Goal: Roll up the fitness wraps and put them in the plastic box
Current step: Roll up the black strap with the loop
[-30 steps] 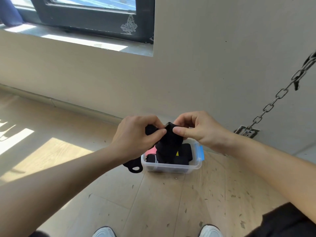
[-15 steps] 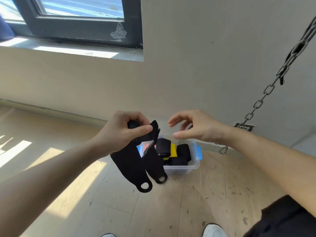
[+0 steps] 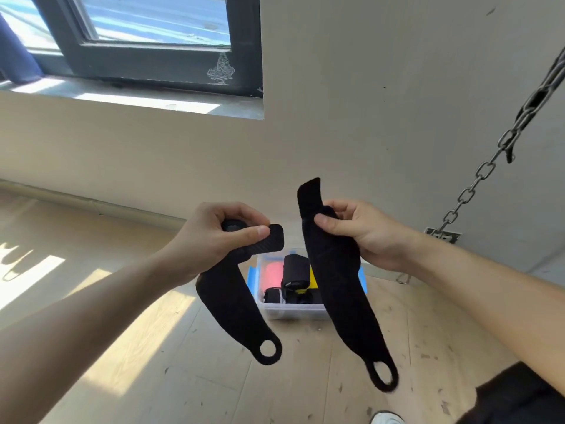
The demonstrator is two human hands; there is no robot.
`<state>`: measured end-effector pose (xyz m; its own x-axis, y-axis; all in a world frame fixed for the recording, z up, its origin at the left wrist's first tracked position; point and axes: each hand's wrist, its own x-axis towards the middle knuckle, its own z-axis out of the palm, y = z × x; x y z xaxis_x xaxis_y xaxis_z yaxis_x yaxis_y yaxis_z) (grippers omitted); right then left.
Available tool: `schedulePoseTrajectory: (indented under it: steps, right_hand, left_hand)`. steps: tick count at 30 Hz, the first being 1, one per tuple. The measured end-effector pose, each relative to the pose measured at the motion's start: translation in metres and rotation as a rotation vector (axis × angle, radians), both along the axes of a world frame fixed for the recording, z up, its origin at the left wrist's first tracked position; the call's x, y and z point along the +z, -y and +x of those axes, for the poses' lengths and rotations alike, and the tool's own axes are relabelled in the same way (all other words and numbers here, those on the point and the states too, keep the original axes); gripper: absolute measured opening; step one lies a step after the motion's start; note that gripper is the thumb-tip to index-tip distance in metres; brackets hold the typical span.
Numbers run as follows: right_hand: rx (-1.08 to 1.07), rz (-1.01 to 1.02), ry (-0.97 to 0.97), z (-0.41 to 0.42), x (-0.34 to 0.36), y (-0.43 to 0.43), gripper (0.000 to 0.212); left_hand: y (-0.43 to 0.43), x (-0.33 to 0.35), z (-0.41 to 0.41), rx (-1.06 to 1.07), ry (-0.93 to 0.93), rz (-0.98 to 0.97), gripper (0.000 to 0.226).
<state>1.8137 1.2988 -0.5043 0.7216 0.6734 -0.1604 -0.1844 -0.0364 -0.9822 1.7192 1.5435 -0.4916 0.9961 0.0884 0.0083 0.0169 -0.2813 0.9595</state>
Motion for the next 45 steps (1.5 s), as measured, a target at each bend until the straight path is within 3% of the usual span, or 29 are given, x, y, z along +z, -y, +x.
schedulePoseTrajectory:
  steps: [2, 5, 10, 12, 15, 17, 21, 26, 33, 35, 39, 45]
  right_hand:
    - [0.05, 0.025, -0.055, -0.004, 0.001, -0.003, 0.036]
    - [0.125, 0.034, -0.054, -0.014, -0.005, -0.013, 0.031]
    - [0.012, 0.052, 0.004, -0.014, -0.005, -0.017, 0.038]
    - [-0.018, 0.041, 0.022, -0.008, 0.001, -0.011, 0.034]
    - [-0.045, 0.021, 0.049, 0.001, 0.009, 0.002, 0.027]
    - [-0.052, -0.015, 0.065, 0.006, 0.01, 0.008, 0.03]
    - [-0.141, -0.081, 0.102, 0.011, 0.004, 0.013, 0.024]
    - [-0.285, -0.104, 0.103, 0.015, 0.004, 0.015, 0.009]
    - [-0.385, -0.184, 0.167, 0.014, 0.006, 0.016, 0.014]
    - [-0.424, -0.188, 0.18, 0.012, 0.005, 0.015, 0.003]
    - [-0.488, -0.21, 0.24, 0.009, 0.006, 0.011, 0.025]
    - [-0.507, -0.26, 0.269, 0.005, 0.013, 0.009, 0.017]
  left_hand:
    - [0.003, -0.001, 0.0, -0.017, 0.001, 0.0, 0.005]
    - [0.012, -0.003, 0.0, -0.033, 0.0, -0.026, 0.011]
    - [0.013, -0.008, 0.002, -0.103, -0.065, -0.04, 0.023]
    - [0.003, -0.009, 0.002, -0.222, -0.166, 0.017, 0.03]
    - [-0.011, -0.012, 0.0, -0.499, -0.285, 0.093, 0.014]
    - [-0.015, -0.016, 0.0, -0.581, -0.288, 0.058, 0.016]
    - [-0.019, -0.015, 0.003, -0.541, -0.29, -0.055, 0.027]
    - [-0.025, -0.01, 0.003, -0.539, -0.331, -0.028, 0.035]
    - [-0.019, -0.002, 0.001, -0.327, -0.294, -0.003, 0.019]
    - [-0.019, 0.002, 0.0, -0.285, -0.303, 0.001, 0.017]
    - [-0.02, 0.014, -0.004, -0.242, -0.353, 0.003, 0.015]
    - [-0.022, 0.017, -0.009, -0.188, -0.381, 0.076, 0.015]
